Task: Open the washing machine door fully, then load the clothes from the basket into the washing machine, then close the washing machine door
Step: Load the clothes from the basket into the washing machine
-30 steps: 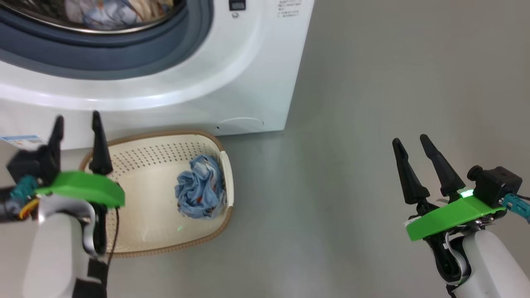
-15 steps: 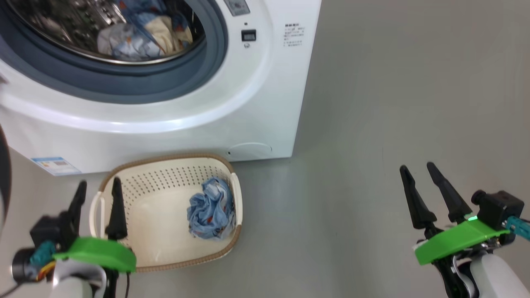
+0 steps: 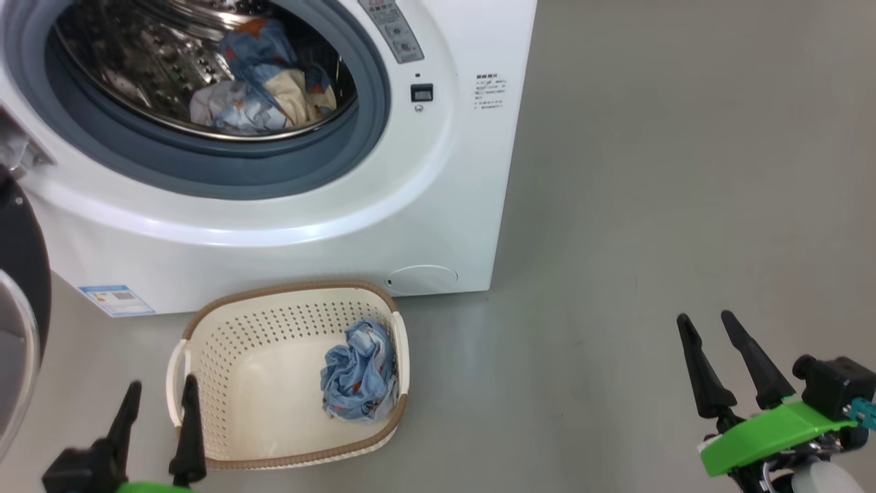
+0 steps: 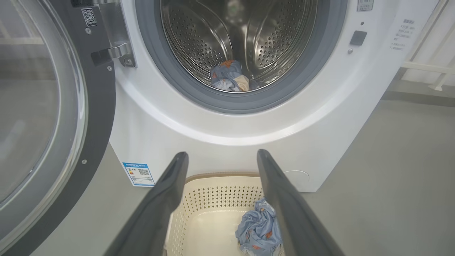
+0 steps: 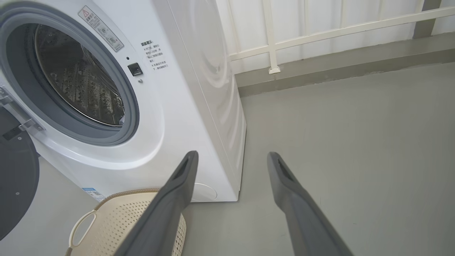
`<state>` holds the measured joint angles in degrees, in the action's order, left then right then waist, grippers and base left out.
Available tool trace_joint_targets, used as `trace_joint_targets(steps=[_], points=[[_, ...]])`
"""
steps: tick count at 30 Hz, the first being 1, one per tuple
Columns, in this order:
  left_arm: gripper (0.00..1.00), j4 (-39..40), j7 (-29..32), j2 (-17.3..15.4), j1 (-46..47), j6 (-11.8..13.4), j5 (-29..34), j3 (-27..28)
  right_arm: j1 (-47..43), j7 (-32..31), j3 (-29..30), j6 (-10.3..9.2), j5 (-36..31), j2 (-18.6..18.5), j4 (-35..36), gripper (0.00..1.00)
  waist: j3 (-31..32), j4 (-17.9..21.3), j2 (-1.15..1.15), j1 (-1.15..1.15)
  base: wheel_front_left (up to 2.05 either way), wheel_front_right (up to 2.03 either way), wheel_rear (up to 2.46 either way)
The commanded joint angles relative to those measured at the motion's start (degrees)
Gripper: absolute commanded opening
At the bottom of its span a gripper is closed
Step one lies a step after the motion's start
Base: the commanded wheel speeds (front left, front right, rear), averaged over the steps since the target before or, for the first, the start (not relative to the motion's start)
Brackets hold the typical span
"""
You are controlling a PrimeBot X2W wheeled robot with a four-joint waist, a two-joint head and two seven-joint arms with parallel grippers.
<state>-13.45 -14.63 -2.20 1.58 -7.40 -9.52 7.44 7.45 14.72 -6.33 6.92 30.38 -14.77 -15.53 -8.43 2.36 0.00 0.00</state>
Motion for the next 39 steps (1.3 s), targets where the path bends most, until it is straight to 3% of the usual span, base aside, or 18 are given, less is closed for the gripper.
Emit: trace_joint_targets(steps=[1, 21, 39], points=[[1.00, 2.25, -0.37, -0.77, -0.37, -0.08, -0.77, 2.03, -0.88, 0.28, -0.58, 0.57, 0.19, -0.87, 1.62, 1.00, 0.40, -0.17, 0.00, 0.00, 0.00, 0.00, 0.00], [1.00, 5.77, -0.37, -0.68, -3.46, 1.13, -2.09, 1.05, -1.88, 0.28, 0.59, 0.57, -0.22, -0.44, 2.78, 1.00, -0.24, 0.04, 0.00, 0.00, 0.00, 0.00, 0.00], [1.00, -0.78, -0.37, -0.68, 3.59, 0.77, -4.35, -1.66, 2.60, 0.28, 0.48, 0.57, -0.64, 1.33, 3.98, 1.00, -7.37, 1.18, 0.00, 0.00, 0.00, 0.00, 0.00]])
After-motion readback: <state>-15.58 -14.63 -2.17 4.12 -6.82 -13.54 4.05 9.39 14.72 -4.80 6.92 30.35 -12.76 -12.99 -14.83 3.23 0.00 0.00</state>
